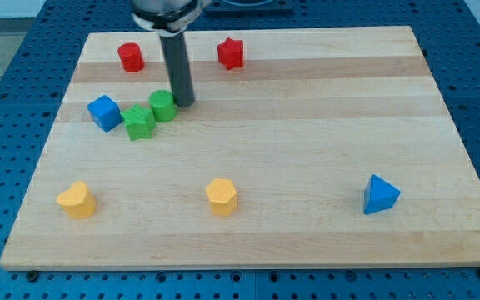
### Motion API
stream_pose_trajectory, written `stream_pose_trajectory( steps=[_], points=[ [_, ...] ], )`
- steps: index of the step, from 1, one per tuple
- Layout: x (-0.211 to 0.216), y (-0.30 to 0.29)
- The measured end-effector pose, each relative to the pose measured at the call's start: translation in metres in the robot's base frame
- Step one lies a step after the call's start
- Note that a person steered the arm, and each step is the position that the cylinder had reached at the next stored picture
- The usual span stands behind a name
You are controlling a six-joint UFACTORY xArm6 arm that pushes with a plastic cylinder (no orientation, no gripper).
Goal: Put your hand vertically below the red circle
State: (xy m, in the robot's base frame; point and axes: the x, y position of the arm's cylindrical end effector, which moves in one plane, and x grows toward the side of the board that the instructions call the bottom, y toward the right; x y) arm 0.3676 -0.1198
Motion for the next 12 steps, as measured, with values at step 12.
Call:
stream_pose_trajectory(
  steps=[12],
  points=[
    [-0.046, -0.021]
  ],
)
